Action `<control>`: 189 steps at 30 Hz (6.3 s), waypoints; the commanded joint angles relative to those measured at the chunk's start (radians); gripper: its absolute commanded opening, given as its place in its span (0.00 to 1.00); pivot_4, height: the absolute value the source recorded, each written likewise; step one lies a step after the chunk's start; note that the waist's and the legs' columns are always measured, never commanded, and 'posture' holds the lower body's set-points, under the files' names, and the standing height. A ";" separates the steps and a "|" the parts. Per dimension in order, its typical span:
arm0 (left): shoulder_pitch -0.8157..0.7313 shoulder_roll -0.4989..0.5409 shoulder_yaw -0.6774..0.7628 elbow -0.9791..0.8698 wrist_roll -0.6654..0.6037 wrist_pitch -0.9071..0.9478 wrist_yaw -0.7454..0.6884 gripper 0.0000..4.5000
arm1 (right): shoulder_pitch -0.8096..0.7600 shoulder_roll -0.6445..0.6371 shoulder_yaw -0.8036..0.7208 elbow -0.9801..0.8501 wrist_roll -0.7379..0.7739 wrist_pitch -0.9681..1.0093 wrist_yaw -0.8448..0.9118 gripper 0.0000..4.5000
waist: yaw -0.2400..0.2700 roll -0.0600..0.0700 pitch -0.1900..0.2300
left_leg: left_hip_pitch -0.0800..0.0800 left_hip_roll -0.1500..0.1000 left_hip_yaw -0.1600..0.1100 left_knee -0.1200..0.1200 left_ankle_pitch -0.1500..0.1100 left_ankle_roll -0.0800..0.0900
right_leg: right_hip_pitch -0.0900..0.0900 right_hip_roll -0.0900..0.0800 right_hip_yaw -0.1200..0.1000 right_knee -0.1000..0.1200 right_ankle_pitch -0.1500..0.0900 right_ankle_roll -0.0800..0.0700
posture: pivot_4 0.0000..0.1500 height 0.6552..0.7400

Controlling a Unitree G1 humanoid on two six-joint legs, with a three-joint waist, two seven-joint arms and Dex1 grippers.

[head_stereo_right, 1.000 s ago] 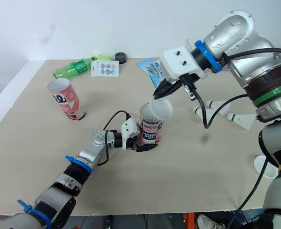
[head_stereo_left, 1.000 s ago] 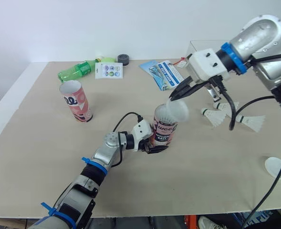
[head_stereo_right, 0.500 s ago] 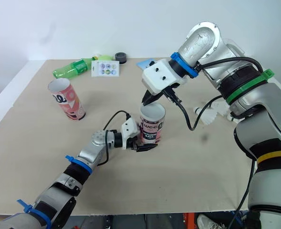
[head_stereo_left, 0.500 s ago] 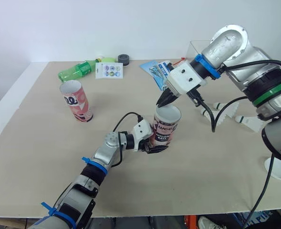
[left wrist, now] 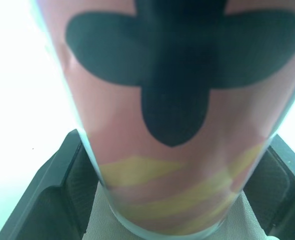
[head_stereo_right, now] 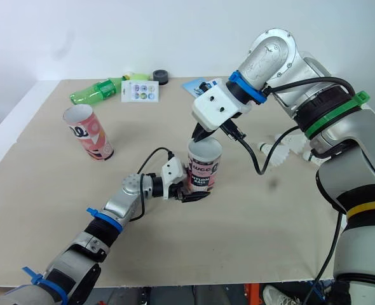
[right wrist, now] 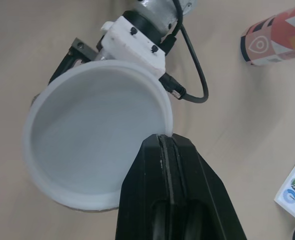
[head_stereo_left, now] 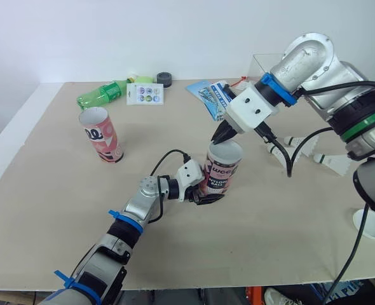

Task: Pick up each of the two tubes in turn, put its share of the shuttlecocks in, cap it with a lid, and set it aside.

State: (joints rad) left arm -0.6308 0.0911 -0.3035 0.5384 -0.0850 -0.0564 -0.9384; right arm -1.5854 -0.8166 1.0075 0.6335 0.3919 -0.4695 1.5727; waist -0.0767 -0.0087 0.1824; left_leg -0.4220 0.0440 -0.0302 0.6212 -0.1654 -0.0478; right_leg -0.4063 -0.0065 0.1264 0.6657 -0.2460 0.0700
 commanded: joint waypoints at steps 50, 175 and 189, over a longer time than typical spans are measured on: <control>0.053 0.030 0.004 0.011 0.026 0.077 0.011 0.83 | 0.585 0.049 -0.727 -0.467 0.018 0.848 -0.111 0.01 | -0.009 -0.003 -0.003 | 0.000 0.001 -0.001 -0.001 0.001 0.001 | -0.001 0.002 -0.001 0.001 0.001 0.001 | 1.00 1.00; 0.354 0.260 0.095 -0.550 -0.171 0.116 -0.051 0.99 | 1.274 0.486 -0.870 -0.449 -0.156 0.455 -0.605 1.00 | -0.007 -0.014 -0.011 | 0.001 0.003 -0.001 -0.004 -0.003 -0.003 | -0.001 0.003 -0.001 -0.001 -0.005 -0.003 | 1.00 1.00; 0.355 0.246 0.082 -0.542 -0.175 0.121 -0.053 0.99 | 1.238 0.464 -0.850 -0.416 -0.168 0.439 -0.559 1.00 | -0.007 -0.014 -0.011 | 0.001 0.003 -0.001 -0.004 -0.003 -0.003 | -0.001 0.003 -0.001 -0.001 -0.004 -0.003 | 1.00 1.00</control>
State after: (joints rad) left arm -0.2685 0.3464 -0.2061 0.0135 -0.2527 0.0719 -0.9881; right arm -0.3346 -0.3536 0.1453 0.2076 0.2269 -0.0265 1.0014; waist -0.0841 -0.0231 0.1710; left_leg -0.4210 0.0466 -0.0317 0.6176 -0.1684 -0.0507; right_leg -0.4070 -0.0034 0.1257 0.6651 -0.2504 0.0666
